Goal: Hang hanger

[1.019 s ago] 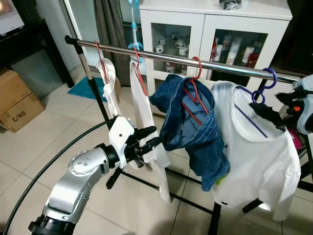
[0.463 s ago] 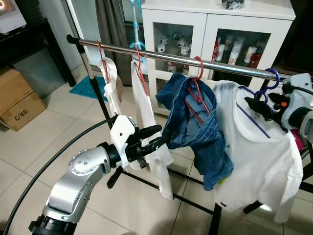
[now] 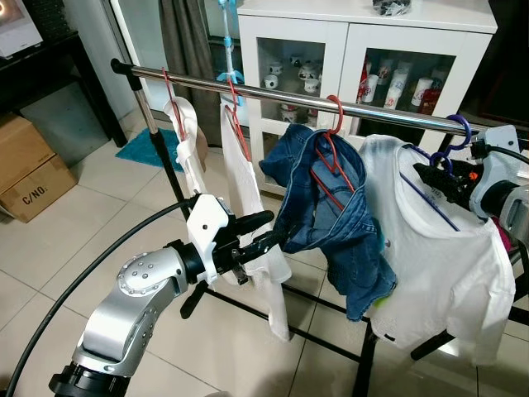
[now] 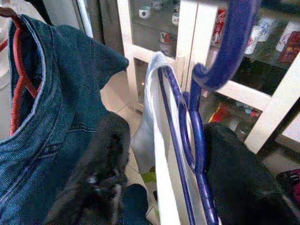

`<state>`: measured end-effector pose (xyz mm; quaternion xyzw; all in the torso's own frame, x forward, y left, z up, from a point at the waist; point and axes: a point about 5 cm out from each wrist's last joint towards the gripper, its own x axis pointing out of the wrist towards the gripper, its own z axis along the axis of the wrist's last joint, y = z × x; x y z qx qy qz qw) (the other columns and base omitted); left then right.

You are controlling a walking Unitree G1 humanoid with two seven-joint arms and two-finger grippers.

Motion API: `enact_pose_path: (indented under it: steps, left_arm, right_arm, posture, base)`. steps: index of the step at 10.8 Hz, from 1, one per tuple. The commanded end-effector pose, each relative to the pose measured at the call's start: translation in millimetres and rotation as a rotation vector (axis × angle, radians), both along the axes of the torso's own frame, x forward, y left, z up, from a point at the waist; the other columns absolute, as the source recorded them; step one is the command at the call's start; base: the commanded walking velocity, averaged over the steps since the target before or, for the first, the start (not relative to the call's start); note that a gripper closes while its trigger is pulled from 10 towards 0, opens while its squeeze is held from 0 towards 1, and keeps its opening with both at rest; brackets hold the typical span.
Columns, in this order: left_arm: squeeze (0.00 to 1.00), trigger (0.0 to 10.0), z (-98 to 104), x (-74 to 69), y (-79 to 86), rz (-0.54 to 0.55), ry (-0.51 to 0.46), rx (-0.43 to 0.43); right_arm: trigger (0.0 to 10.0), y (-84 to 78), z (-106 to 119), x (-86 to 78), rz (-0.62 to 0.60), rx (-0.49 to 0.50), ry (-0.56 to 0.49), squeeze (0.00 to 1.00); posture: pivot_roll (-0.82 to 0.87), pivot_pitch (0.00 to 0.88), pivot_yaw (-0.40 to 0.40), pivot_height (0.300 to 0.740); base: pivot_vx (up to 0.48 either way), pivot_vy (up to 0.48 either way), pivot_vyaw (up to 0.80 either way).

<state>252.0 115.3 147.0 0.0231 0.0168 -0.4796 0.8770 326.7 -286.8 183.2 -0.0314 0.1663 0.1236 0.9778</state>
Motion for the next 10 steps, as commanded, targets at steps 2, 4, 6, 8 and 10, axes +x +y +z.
enact_pose_path:
  steps: [2, 4, 6, 8, 10]
  left_arm:
    - [0.0, 10.0, 4.9, 0.4, -1.3, -0.015, -0.02, 0.005]
    - [0.0, 10.0, 4.4, 0.6, -1.4, -0.017, -0.019, 0.008]
    - [0.0, 10.0, 4.2, 1.1, -1.8, -0.015, -0.019, 0.008]
    - [0.0, 10.0, 3.7, 1.3, -1.9, -0.013, -0.018, 0.008]
    - [0.0, 10.0, 2.5, 3.6, -0.4, 0.02, -0.021, 0.017]
  right_arm:
    - [0.0, 6.0, 3.2, 3.6, 0.024, -0.006, -0.019, 0.0]
    - [0.0, 7.1, 0.7, 3.2, 0.028, -0.004, -0.015, 0.0]
    - [0.0, 7.3, 0.5, 3.5, 0.033, -0.004, -0.014, 0.0]
    - [0.0, 8.0, 1.5, 2.9, 0.038, -0.006, -0.017, 0.0]
    - [0.0, 9.0, 5.7, 0.6, 0.038, -0.028, -0.033, 0.0]
  posture:
    - [-0.07, 0.0, 0.077, 0.74]
    - [-0.07, 0.0, 0.077, 0.74]
    - [-0.07, 0.0, 0.079, 0.74]
    - [-0.07, 0.0, 0.079, 0.74]
    - [-0.08, 0.0, 0.077, 0.74]
  base:
    - [0.0, 0.0, 0.0]
    - [0.0, 0.0, 0.0]
    - [0.0, 0.0, 0.0]
    - [0.0, 0.0, 0.0]
    - [0.0, 0.0, 0.0]
